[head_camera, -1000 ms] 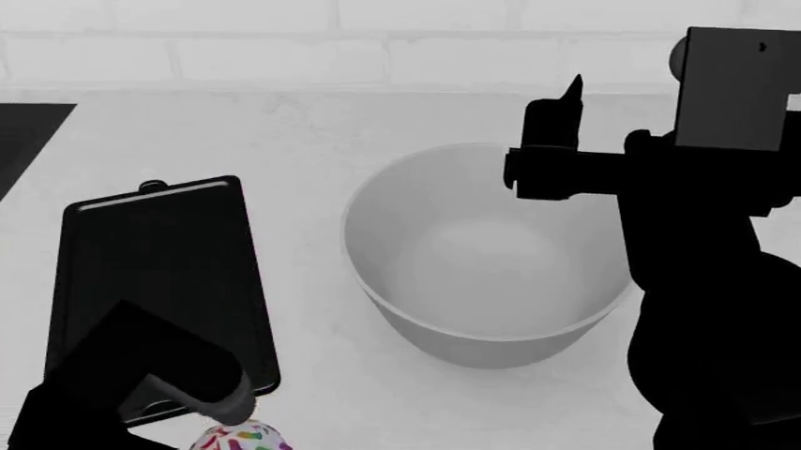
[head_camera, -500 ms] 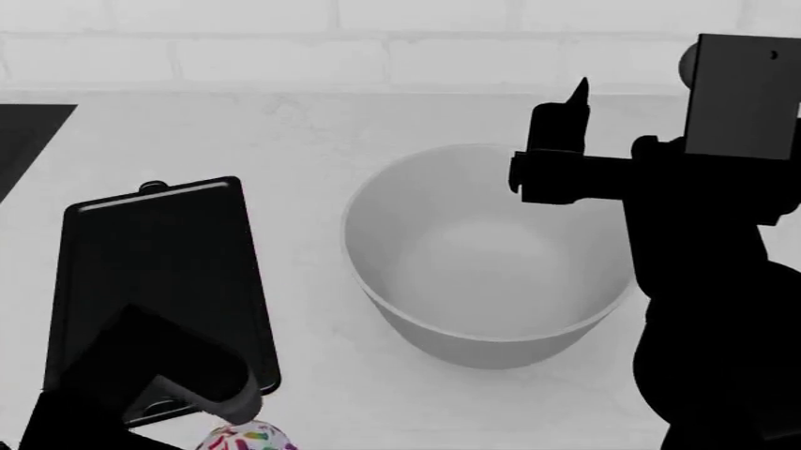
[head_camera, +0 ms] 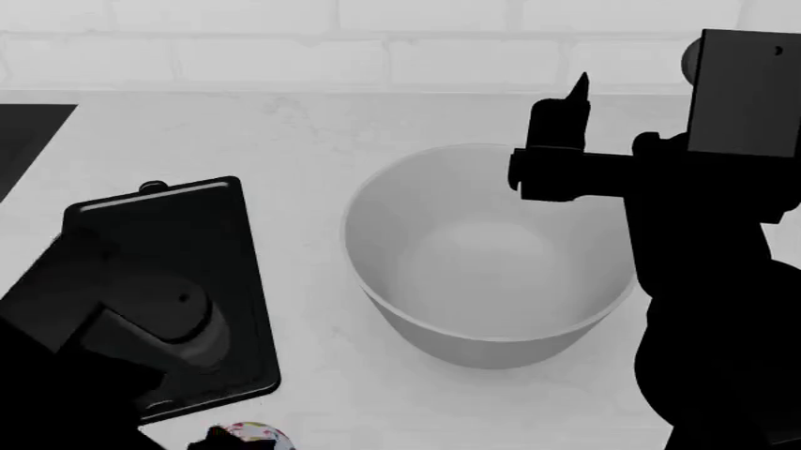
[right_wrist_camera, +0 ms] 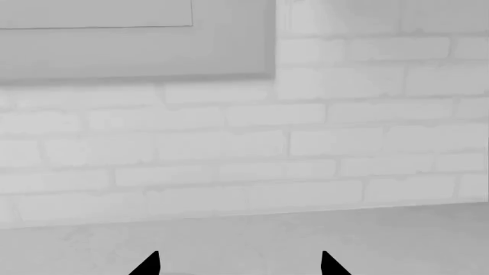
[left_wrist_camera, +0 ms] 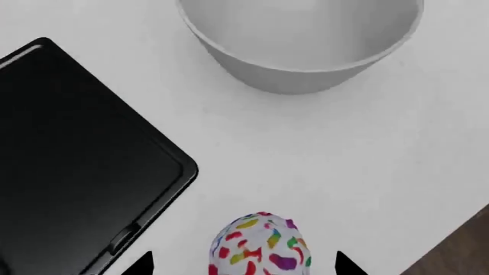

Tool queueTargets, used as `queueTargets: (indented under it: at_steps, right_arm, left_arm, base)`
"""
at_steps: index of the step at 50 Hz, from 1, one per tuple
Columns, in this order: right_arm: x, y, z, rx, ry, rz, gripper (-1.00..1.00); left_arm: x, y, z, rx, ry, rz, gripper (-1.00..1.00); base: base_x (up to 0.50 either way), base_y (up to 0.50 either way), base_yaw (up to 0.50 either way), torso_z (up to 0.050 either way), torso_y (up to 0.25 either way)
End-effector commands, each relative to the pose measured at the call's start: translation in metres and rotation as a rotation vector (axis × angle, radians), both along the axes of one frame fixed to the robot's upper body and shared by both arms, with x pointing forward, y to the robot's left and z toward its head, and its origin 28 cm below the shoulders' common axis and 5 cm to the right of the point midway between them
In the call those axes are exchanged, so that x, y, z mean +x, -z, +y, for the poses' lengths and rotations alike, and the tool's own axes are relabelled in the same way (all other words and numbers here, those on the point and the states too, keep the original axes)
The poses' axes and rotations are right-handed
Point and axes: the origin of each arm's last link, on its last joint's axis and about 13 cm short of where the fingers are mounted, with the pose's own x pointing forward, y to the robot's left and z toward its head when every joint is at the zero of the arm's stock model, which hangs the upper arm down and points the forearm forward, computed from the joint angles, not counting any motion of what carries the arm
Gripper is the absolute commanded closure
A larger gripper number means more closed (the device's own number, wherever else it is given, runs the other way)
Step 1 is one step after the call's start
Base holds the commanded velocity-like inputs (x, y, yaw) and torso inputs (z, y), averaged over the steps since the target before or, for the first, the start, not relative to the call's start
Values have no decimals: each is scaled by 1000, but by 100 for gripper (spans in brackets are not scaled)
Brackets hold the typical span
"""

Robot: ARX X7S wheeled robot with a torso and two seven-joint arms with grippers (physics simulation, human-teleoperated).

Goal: Move the fresh-baked cupcake off the tray onto the counter, and place the bowl used for mixing into the sink.

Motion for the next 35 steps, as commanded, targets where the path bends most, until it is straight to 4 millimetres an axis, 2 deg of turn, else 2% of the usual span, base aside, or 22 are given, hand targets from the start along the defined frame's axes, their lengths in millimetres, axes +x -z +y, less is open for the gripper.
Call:
queueTargets:
  at_steps: [1, 6, 11, 14, 18, 19, 20, 21, 22, 26, 27, 32, 35]
  right_arm:
    - [-1, -1, 0, 1, -2, -5, -100]
    - [-1, 0, 0, 4, -3, -4, -100]
    - [-2, -1, -1, 4, -1, -8, -100]
    - [-2, -2, 0, 2, -2, -10, -100]
    - [-3, -3, -1, 0, -1, -11, -100]
    - [-3, -3, -1, 1, 1, -12, -100]
    - [-3, -3, -1, 0, 1, -13, -100]
    - [-4, -3, -1, -1, 2, -14, -100]
    - [-5, -3, -1, -7, 6, -14, -100]
    - [-5, -4, -2, -16, 13, -15, -100]
    - [-8, -6, -1, -24, 14, -24, -100]
    - [-14, -8, -1, -31, 12, -31, -100]
    - [-15, -12, 0, -34, 9, -41, -100]
  left_arm:
    - [-20, -55, 3, -94, 39, -172, -100]
    - [-28, -77, 5, -192, 49, -217, -100]
    - [-32, -96, 9, -205, 32, -288, -100]
    - [-34, -114, 18, -214, -31, -410, -100]
    - [-39, -137, 40, -247, -247, -706, -100]
    - [-40, -139, 42, -259, -277, -732, -100]
    - [-45, -140, 48, -208, -358, -870, -100]
    - [-49, -141, 50, -186, -385, -932, -100]
    - [-58, -143, 54, -237, -415, -971, -100]
    - [-83, -145, 60, -216, -462, -1222, -100]
    - [-91, -144, 61, -254, -443, -1256, -100]
    - [-98, -137, 64, -235, -482, -1293, -100]
    - [-92, -138, 63, -239, -483, -1303, -100]
  base:
    - [0, 0, 0, 0, 0]
    - [0, 0, 0, 0, 0]
    - [0, 0, 0, 0, 0]
    - [0, 0, 0, 0, 0]
    - [0, 0, 0, 0, 0]
    - [0, 0, 0, 0, 0]
    - [0, 0, 0, 0, 0]
    - [0, 0, 0, 0, 0]
    - [0, 0, 0, 0, 0]
    - [0, 0, 0, 0, 0]
    - [0, 0, 0, 0, 0]
    - [0, 0, 0, 0, 0]
    - [0, 0, 0, 0, 0]
